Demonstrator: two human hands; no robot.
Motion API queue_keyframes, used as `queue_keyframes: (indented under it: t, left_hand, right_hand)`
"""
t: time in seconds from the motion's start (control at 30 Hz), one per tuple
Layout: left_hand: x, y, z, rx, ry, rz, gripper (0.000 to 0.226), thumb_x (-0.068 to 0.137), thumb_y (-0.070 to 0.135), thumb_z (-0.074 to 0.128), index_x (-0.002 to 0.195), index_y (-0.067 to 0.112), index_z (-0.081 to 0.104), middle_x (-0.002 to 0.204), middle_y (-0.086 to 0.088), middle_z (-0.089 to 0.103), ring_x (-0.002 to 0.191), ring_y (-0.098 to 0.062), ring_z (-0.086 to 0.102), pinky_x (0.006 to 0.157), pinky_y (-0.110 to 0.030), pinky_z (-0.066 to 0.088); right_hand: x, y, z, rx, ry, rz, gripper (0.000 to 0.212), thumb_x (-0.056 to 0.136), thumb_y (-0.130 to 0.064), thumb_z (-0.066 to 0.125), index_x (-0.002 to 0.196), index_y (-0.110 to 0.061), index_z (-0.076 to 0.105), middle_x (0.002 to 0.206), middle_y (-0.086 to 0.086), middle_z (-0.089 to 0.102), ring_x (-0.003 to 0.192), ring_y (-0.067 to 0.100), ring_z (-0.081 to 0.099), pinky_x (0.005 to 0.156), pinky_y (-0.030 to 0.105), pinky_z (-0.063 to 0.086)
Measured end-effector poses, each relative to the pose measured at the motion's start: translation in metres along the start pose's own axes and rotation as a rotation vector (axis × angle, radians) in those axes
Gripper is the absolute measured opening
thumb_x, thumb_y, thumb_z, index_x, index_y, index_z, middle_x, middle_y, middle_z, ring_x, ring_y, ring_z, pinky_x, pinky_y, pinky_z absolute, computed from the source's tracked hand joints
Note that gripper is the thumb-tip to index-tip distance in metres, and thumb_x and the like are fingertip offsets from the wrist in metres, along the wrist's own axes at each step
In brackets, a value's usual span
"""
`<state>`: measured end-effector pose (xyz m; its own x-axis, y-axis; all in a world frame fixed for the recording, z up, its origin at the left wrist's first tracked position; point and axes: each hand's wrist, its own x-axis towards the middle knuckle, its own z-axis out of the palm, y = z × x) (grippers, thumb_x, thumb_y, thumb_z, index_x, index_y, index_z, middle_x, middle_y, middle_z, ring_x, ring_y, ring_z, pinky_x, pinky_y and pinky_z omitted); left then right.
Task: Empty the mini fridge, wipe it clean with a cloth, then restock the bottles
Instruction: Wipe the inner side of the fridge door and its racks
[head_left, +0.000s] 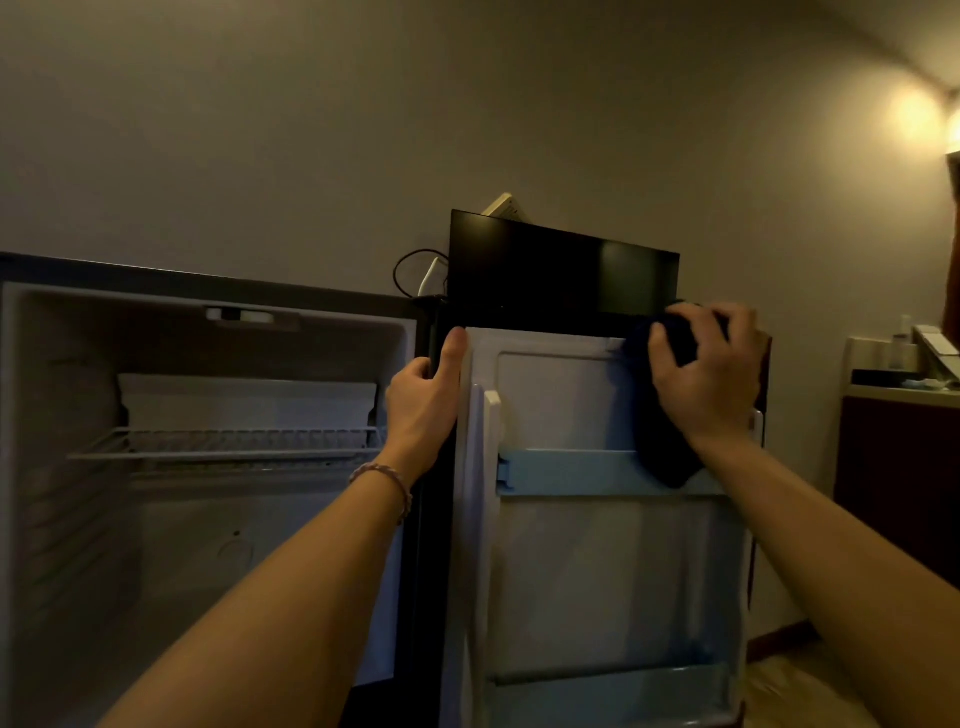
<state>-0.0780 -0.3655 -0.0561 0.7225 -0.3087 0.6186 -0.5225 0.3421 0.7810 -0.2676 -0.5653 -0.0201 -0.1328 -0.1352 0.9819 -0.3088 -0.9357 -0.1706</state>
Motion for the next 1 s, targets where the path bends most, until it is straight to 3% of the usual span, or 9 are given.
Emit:
queue_keyframes:
  t: [0.17, 0.33, 0.43, 0.57, 0.63, 0.77, 0.87, 1.0]
  left_hand:
    - [-0.001, 0.001, -0.001, 0.017, -0.018, -0.009, 0.082, 0.069, 0.09, 0.05, 0.084, 0.01, 0.057, 0.08, -0.012, 0.054, 0.071, -0.024, 0.049, 0.064, -0.038, 0.043]
    - [0.002, 0.0, 0.0, 0.019, -0.006, -0.033, 0.084, 0.069, 0.091, 0.049, 0.082, 0.009, 0.055, 0.076, -0.011, 0.05, 0.066, -0.022, 0.044, 0.058, -0.034, 0.037]
    - [0.003, 0.0, 0.0, -0.008, 0.011, -0.061, 0.107, 0.064, 0.093, 0.05, 0.098, -0.008, 0.062, 0.08, -0.015, 0.059, 0.069, -0.021, 0.049, 0.062, -0.037, 0.04]
    - [0.001, 0.0, 0.0, -0.008, -0.008, -0.039, 0.094, 0.07, 0.09, 0.051, 0.092, -0.001, 0.061, 0.082, -0.023, 0.06, 0.071, -0.023, 0.052, 0.064, -0.038, 0.043]
    - [0.002, -0.001, -0.001, -0.011, -0.015, -0.036, 0.102, 0.067, 0.093, 0.05, 0.096, -0.004, 0.062, 0.086, -0.026, 0.063, 0.072, -0.026, 0.057, 0.066, -0.039, 0.047]
    - [0.003, -0.003, -0.003, -0.018, -0.041, -0.042, 0.12, 0.056, 0.1, 0.049, 0.104, -0.01, 0.06, 0.085, -0.016, 0.063, 0.074, -0.027, 0.057, 0.07, -0.042, 0.049]
    - [0.004, -0.005, -0.002, -0.027, -0.039, -0.033, 0.118, 0.058, 0.098, 0.05, 0.104, -0.01, 0.059, 0.088, -0.024, 0.065, 0.076, -0.026, 0.056, 0.074, -0.051, 0.054]
    - [0.003, -0.003, -0.001, -0.028, -0.024, -0.037, 0.116, 0.058, 0.098, 0.051, 0.102, -0.01, 0.058, 0.086, -0.015, 0.062, 0.075, -0.025, 0.054, 0.072, -0.043, 0.048]
  right_hand:
    - [-0.006, -0.062, 0.012, 0.022, 0.049, -0.058, 0.025, 0.091, -0.036, 0.061, 0.106, -0.019, 0.07, 0.115, 0.014, 0.057, 0.101, 0.037, 0.052, 0.078, 0.03, 0.037]
    - [-0.018, -0.107, 0.017, 0.116, -0.064, -0.34, 0.026, 0.09, -0.036, 0.062, 0.111, -0.022, 0.067, 0.117, 0.011, 0.057, 0.101, 0.032, 0.051, 0.074, 0.042, 0.048]
    - [-0.023, -0.129, 0.024, 0.09, -0.09, -0.421, 0.027, 0.09, -0.038, 0.061, 0.112, -0.024, 0.068, 0.12, 0.007, 0.059, 0.106, 0.031, 0.053, 0.075, 0.046, 0.046]
    - [-0.02, -0.119, 0.025, -0.005, -0.088, -0.522, 0.03, 0.09, -0.039, 0.061, 0.116, -0.025, 0.067, 0.124, 0.007, 0.06, 0.109, 0.034, 0.055, 0.078, 0.046, 0.044]
    - [-0.019, -0.105, 0.021, -0.064, -0.102, -0.547, 0.031, 0.092, -0.04, 0.059, 0.118, -0.025, 0.065, 0.126, 0.008, 0.059, 0.11, 0.035, 0.054, 0.078, 0.046, 0.043]
    - [-0.015, -0.06, 0.009, -0.154, -0.078, -0.442, 0.028, 0.092, -0.039, 0.06, 0.116, -0.024, 0.065, 0.123, 0.01, 0.059, 0.106, 0.038, 0.053, 0.076, 0.045, 0.044]
    - [-0.012, -0.022, -0.002, -0.17, -0.043, -0.343, 0.026, 0.094, -0.037, 0.06, 0.114, -0.022, 0.065, 0.122, 0.013, 0.057, 0.103, 0.04, 0.052, 0.075, 0.045, 0.046]
    - [-0.012, 0.018, -0.016, -0.156, -0.026, -0.097, 0.028, 0.094, -0.035, 0.057, 0.111, -0.015, 0.066, 0.118, 0.019, 0.055, 0.1, 0.043, 0.051, 0.075, 0.047, 0.05]
